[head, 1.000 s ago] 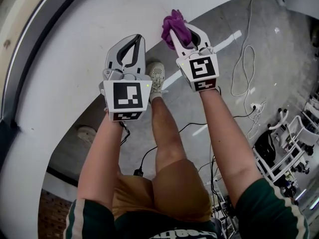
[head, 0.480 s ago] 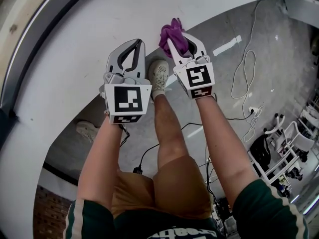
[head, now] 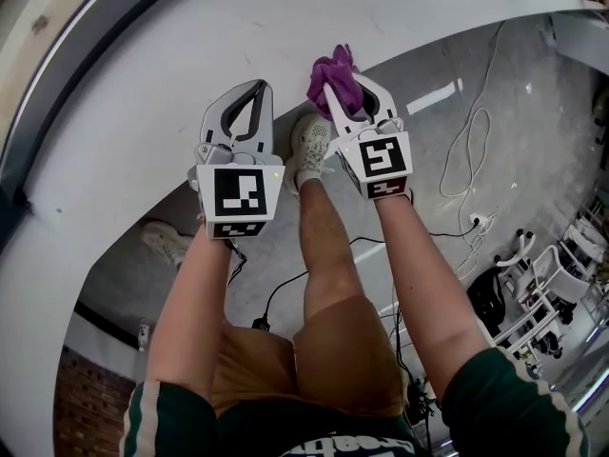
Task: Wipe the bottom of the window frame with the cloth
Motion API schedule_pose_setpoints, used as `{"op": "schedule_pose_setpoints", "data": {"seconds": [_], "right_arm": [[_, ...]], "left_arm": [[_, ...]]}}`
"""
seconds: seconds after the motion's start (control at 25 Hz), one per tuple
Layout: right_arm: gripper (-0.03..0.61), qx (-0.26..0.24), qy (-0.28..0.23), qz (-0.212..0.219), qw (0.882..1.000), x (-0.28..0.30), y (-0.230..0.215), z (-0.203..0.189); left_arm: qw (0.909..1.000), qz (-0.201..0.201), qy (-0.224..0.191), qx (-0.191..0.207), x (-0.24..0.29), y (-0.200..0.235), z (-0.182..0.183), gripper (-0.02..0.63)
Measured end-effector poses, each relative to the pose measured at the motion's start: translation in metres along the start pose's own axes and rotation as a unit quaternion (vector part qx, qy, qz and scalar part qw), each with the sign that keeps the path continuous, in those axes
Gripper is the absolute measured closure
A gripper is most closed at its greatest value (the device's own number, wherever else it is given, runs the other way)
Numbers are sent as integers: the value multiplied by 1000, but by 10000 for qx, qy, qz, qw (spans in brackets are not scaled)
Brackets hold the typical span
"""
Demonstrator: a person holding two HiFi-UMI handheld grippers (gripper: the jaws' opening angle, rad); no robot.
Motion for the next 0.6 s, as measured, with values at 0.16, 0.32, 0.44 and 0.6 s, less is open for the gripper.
{"op": "schedule_pose_setpoints", "data": {"seconds": [0.16,0.32,0.44,0.6], "right_arm": [[480,-11,9,134,9999,6,15,2],[480,-9,65,279,9996,12,32,2],[480,-75,103,481,9988,19,49,4],[480,-141,134,655,9977,28,74,9]], "left_arm": [[10000,16,24,-3,-2,5,-4,606],[9999,-10,85,-55,-9,10,-12,606],[9998,48,179,-93,-17,16,-21,606],[9993,197,297,-113,-29,29,-34,606]]}}
Point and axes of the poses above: the fingertips, and each gripper's own axes: x forward along the fingers, y to its left, z out of its top, the point moved 9 cm from there along -x, backward along the fingers, and after that the axes turned 11 degrees about z, right-handed, at the moved point
